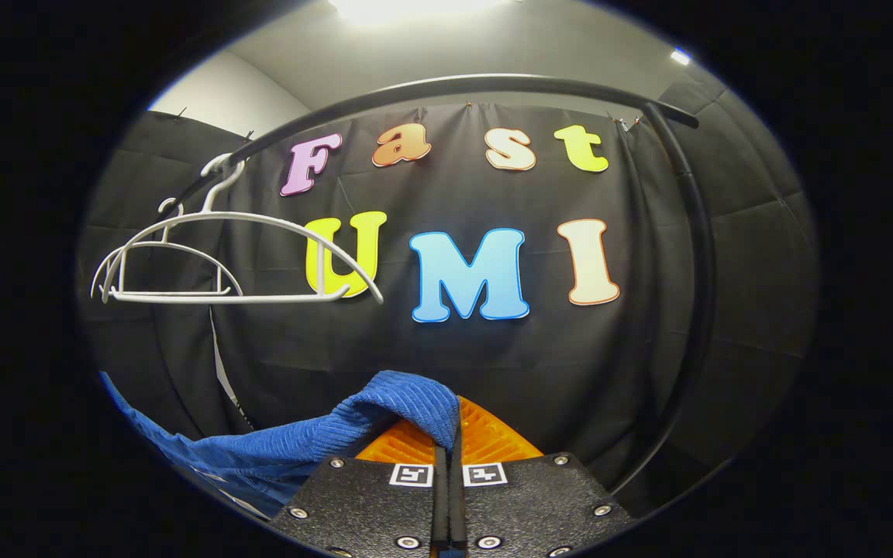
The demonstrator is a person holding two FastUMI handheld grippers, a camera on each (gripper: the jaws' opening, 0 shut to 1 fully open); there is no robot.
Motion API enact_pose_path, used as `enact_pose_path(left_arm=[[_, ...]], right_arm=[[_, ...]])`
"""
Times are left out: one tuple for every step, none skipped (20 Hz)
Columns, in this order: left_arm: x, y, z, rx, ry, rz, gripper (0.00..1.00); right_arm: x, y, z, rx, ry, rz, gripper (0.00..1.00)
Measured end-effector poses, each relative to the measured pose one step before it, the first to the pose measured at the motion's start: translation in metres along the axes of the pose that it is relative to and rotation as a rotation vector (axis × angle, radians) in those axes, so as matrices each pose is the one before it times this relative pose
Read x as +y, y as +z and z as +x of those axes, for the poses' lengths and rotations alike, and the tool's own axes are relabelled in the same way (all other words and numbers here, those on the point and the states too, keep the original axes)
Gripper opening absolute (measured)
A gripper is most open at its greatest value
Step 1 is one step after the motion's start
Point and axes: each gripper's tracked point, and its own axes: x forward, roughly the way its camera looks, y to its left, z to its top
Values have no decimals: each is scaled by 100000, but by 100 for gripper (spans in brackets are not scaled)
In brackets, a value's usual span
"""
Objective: Grasp the clothes on the hanger with both hands and then place them into the laundry hamper below.
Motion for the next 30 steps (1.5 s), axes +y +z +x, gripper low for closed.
enact_pose_path(left_arm=[[351,-171,-610,114,-907,1008,2],[407,-49,-551,305,-937,883,2],[202,-282,-435,583,-1059,1089,2],[414,-273,-449,661,-1110,664,2],[357,-343,-436,639,-1238,427,2],[322,-409,-449,754,-1309,476,2],[289,-342,-564,682,-1192,628,2],[194,-101,-384,691,-1772,811,2],[98,-161,84,733,-1834,660,1],[12,-246,-113,595,-1983,149,2],[60,-335,-7,548,-2060,-223,1],[-28,-276,230,492,-2297,-30,1],[-73,-426,520,524,-2094,364,1],[-91,-326,465,680,-2261,658,1],[-366,-641,729,1065,-2560,714,1],[-325,-635,642,1345,-2516,953,2],[-406,-488,409,872,-2505,905,2],[-418,-617,299,853,-2649,762,2],[-293,-568,44,921,-2695,528,2],[-341,-387,209,748,-2381,494,2],[-429,-307,260,649,-2266,392,2],[-550,-302,375,860,-2074,515,2],[-612,-417,531,769,-1478,815,2],[-358,-156,393,803,-1540,918,2],[-315,-231,450,910,-1148,1098,1],[-275,-452,470,1196,-922,1223,1],[-239,-662,408,1471,-807,1261,1],[-81,-508,553,1319,-442,1365,1],[-205,-900,392,1504,-473,1297,1],[-237,-838,561,1524,-502,897,1]], right_arm=[[158,179,-891,-172,-240,-555,0],[171,130,-755,251,-456,-313,0],[228,-108,-766,676,-406,-86,0],[290,-20,-800,886,-425,90,0],[450,-107,-1202,995,-214,-317,0],[367,-138,-1298,1302,-580,-752,0],[230,-275,-1534,1206,-695,-1005,0],[240,-210,-1326,1234,-867,-958,0],[319,-487,-1330,1510,-988,-667,0],[121,-452,-1141,1596,-864,-577,0],[-247,-515,-627,1620,-979,-920,0],[35,-467,-784,1415,-1179,-1215,0],[209,-805,-761,1529,-1135,-907,0],[49,-672,-748,1724,-1436,-504,0],[-54,-710,-688,1978,-1255,60,0],[318,-887,-781,2447,-1128,505,0],[490,-1150,-1098,1842,-837,435,0],[344,-1052,-958,2401,-919,172,0],[154,-890,-859,1852,-727,-454,0],[336,-824,-777,1653,-569,-403,0],[482,-971,-656,1642,-397,-85,0],[250,-815,-355,1757,-245,62,0],[120,-843,-187,2144,-457,-128,0],[313,-883,-181,2095,-434,207,0],[480,-688,-30,1619,-19,732,0],[390,-684,87,1851,296,1022,0],[248,-693,289,1536,315,728,0],[315,-764,317,1836,11,234,0],[419,-931,216,1749,90,273,0],[269,-661,229,1518,106,819,0]])
